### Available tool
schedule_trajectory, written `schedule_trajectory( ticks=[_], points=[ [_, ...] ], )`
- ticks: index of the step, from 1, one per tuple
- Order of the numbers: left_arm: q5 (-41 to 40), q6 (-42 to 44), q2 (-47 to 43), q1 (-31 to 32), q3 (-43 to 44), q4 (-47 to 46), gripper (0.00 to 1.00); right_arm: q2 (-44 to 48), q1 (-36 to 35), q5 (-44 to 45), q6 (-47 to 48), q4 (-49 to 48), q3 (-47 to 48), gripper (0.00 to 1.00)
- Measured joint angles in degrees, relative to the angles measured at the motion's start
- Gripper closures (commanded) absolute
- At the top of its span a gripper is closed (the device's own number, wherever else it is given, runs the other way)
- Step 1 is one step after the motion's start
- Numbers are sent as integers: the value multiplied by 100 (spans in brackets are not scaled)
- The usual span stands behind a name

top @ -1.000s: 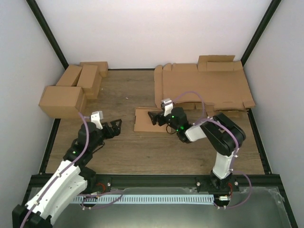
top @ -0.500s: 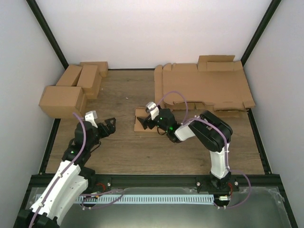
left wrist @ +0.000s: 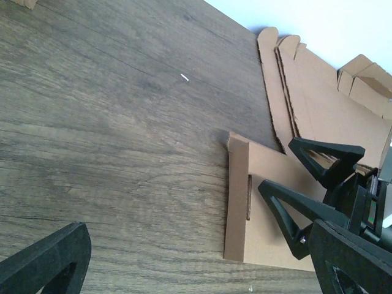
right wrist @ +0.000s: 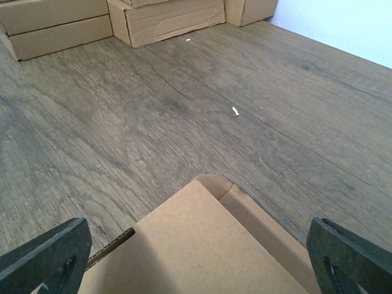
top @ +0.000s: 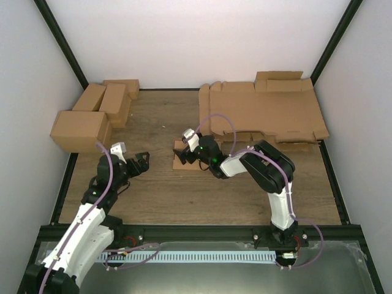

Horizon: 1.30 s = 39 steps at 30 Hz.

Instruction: Fold the paper box

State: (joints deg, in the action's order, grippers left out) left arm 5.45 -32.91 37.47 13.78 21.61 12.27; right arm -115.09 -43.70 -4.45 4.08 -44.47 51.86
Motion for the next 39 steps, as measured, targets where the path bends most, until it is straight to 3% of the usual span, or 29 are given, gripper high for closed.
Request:
schedule_trajectory(
  ticks=[14,20,22,25,31,39],
  points=[
    [22,74,35,-76,-4,-15,0,-111,-2,-35,17,428,306,0],
    [20,142,79,-101,-4,-15,0,-938,-4,-472,28,1587,2275,0],
    [20,153,101,-111,-4,-17,0,-1019,-2,-654,52,1692,2503,0],
    [24,168,175,-129,-2,-24,0,-807,-22,-894,160,1510,2142,0],
    [299,205,581,-278,-2,-173,0,540,-162,-925,232,1217,424,0],
    [1091,389,1838,-407,334,-439,0,2522,160,-621,-260,1257,-765,0]
  ],
)
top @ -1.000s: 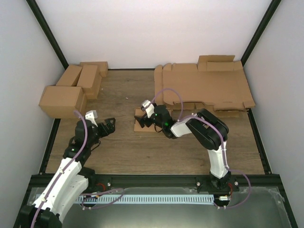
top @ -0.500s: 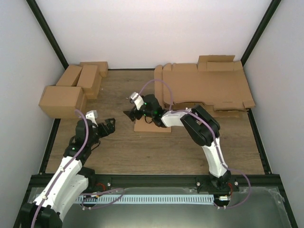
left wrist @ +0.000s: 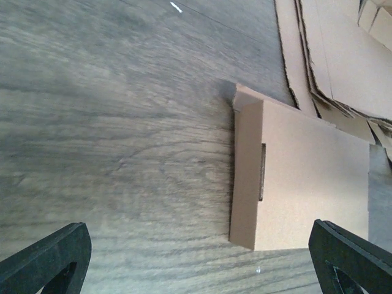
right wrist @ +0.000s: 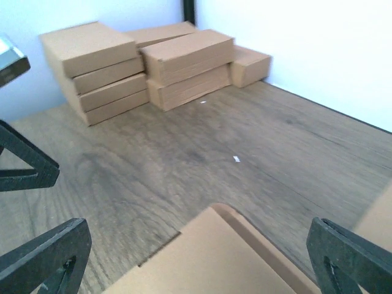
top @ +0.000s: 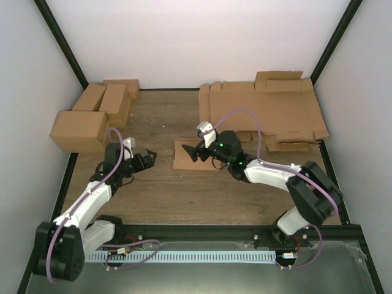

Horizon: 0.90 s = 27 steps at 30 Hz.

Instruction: Fold the paper box

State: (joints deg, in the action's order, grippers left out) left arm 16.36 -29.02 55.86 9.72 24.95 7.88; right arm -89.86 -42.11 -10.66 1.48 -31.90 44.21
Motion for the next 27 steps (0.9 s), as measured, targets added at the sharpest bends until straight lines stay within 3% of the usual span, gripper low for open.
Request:
schedule_trajectory(
  ticks=[5,12,18,24,27],
  points=[
    [354,105,922,-13,422,-293,0,841,361,273,-575,487,-446,0],
    [675,367,1985,-33,944,-597,12,1460,1043,236,-1423,1530,-555,0],
    [1309,466,3268,-31,1552,-966,17,1370,1338,-94,-2028,2426,-516,0],
    [1947,282,4511,-2,2317,-1272,23,658,1998,-1102,-2457,2922,-372,1],
    [2205,118,4962,9,2667,-1445,25,358,2186,-1432,-2566,3005,-304,7]
  ],
)
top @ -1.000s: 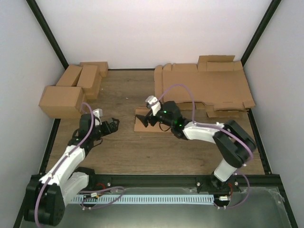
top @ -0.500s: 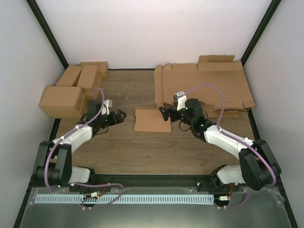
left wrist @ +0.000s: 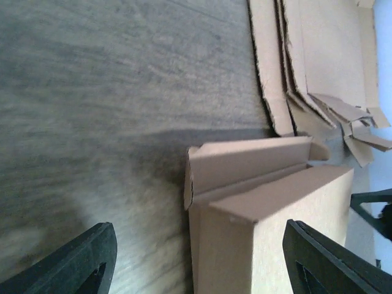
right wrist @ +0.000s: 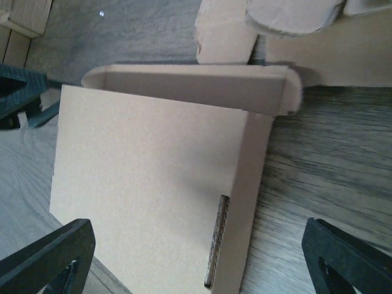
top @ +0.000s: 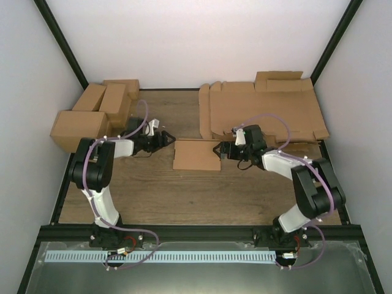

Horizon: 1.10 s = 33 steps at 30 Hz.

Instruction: Fold the paper box

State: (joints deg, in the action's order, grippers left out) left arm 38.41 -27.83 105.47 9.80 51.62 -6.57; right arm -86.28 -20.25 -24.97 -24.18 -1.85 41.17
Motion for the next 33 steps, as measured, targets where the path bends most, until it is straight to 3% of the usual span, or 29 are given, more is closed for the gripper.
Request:
schedule_trajectory(
  ticks=[5,12,22,30,33],
  points=[
    [319,-236,407,39,299,-225,29,-699,68,-581,-118,-111,321,22],
    [728,-614,748,210,323,-673,34,-1283,315,-1106,-291,-431,363,32],
    [1117,-870,852,269,98,-1423,60,-1576,363,-1425,-356,-809,387,51],
    [824,-455,-400,509,-745,-1602,61,-885,393,-1528,-170,-984,-120,45],
    [463,-166,-1139,791,-1106,-1639,61,-358,417,-1491,-83,-1161,-490,31]
  ],
)
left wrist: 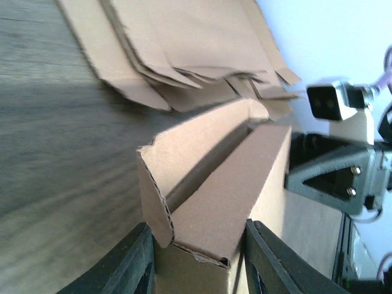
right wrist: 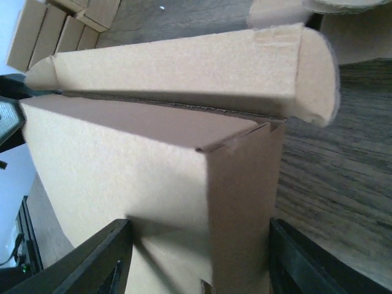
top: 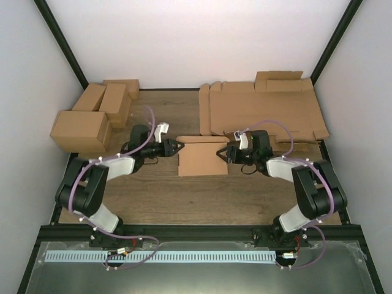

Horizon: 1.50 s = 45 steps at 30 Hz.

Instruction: Fold the paper box

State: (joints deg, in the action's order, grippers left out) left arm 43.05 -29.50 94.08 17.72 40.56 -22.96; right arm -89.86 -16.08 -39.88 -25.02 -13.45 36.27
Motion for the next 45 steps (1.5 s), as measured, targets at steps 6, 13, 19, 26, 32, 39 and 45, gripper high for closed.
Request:
schedule_trajectory(
  ticks=[6,13,19,26,32,39,45],
  points=[
    [-570,474,-1532,664,-981,20,61,796,-24,192,61,-153,-560,1],
    [-1460,1169,-3303,1246,-1661,264,62,1950,-46,780,-4,461,-616,0],
    [-2109,1360,-4424,1252,-2116,678,61,2367,-424,1272,61,280,-787,0],
    [-2914,1482,-5912,1279,-2411,1274,61,1989,-1552,2238,485,-1637,-1309,0],
    [-3792,1473,-6701,1283,-2693,1650,61,555,-2162,2470,1759,-3069,-1021,0],
    [-4444,1467,-6859,1276,-2730,1952,61,-1091,-2964,2592,3075,-3674,-24,0],
    [-4924,1453,-6935,1231,-2730,2122,61,-1733,-2988,2549,3512,-3674,713,0]
  ],
)
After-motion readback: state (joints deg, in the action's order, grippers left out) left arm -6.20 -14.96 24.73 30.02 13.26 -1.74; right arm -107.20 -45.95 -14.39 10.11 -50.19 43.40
